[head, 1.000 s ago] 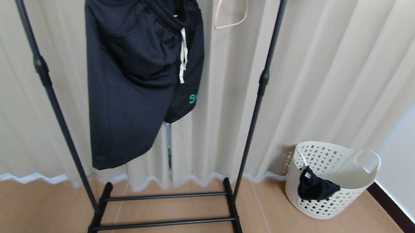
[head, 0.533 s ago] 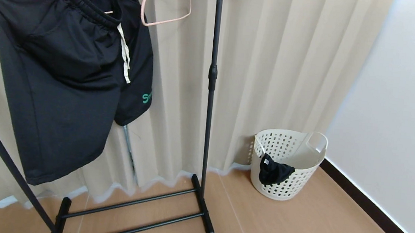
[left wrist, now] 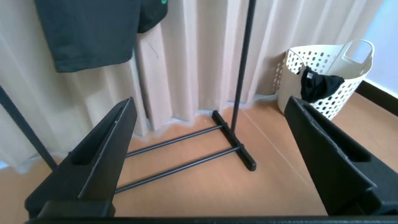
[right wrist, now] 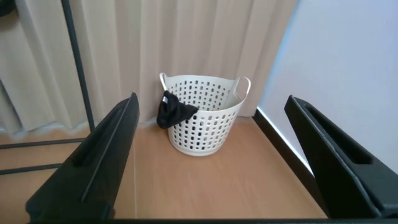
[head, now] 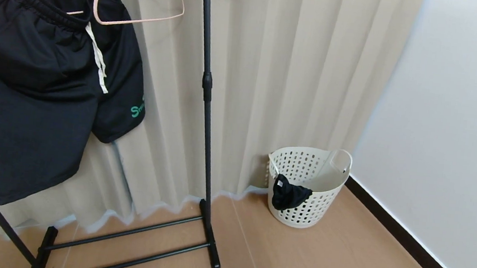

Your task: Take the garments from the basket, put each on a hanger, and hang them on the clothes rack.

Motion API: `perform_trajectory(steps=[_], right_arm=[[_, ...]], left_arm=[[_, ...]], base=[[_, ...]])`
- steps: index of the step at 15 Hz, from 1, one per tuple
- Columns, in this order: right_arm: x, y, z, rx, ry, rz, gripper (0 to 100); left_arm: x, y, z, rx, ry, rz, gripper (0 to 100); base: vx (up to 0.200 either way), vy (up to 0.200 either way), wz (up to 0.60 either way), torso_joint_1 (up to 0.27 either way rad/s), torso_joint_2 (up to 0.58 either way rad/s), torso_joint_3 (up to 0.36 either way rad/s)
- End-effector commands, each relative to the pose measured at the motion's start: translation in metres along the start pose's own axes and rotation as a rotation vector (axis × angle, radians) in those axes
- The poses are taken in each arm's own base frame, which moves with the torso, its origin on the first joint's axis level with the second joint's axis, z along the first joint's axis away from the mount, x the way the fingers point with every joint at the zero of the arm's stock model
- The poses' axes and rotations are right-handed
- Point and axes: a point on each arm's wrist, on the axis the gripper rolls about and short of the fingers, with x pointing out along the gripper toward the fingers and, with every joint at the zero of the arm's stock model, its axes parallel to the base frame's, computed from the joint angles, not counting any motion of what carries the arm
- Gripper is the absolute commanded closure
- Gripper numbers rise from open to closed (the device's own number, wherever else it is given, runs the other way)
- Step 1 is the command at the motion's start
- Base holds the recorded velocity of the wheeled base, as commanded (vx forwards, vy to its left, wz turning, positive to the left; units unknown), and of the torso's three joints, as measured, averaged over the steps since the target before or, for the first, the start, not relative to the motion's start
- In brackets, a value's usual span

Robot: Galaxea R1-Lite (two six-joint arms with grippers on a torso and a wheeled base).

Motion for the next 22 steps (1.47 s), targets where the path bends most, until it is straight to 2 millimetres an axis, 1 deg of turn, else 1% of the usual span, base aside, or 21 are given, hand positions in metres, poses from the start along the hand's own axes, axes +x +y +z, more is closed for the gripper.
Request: perform_trajectory(steps=[1, 3, 5, 17, 22], right_arm=[[0.0001, 0.0, 0.0001, 0.0, 0.001, 0.001, 0], [0.0001, 0.0, 0.0001, 0.0, 0.001, 0.001, 0], [0.0001, 0.0, 0.0001, 0.0, 0.001, 0.001, 0], [0.0001, 0.0, 0.0001, 0.0, 0.001, 0.001, 0], [0.0001, 0.0, 0.0001, 0.0, 0.001, 0.001, 0]], left_arm=[[0.0002, 0.0, 0.0, 0.0, 0.002, 0.0, 0], [0.0002, 0.0, 0.0, 0.0, 0.002, 0.0, 0], [0.0002, 0.0, 0.0, 0.0, 0.002, 0.0, 0], [0.0001, 0.0, 0.0, -0.002, 0.001, 0.0, 0], [0.0001, 0.0001, 0.0, -0.006, 0.001, 0.002, 0]], base=[[0.0, -0.2, 0.0, 0.007, 0.0, 0.002], [0.0, -0.2, 0.0, 0.0, 0.0, 0.005], [0.2, -0.2, 0.0, 0.0, 0.0, 0.002], [0.2, 0.0, 0.0, 0.002, 0.0, 0.003], [0.0, 0.0, 0.0, 0.0, 0.0, 0.0]])
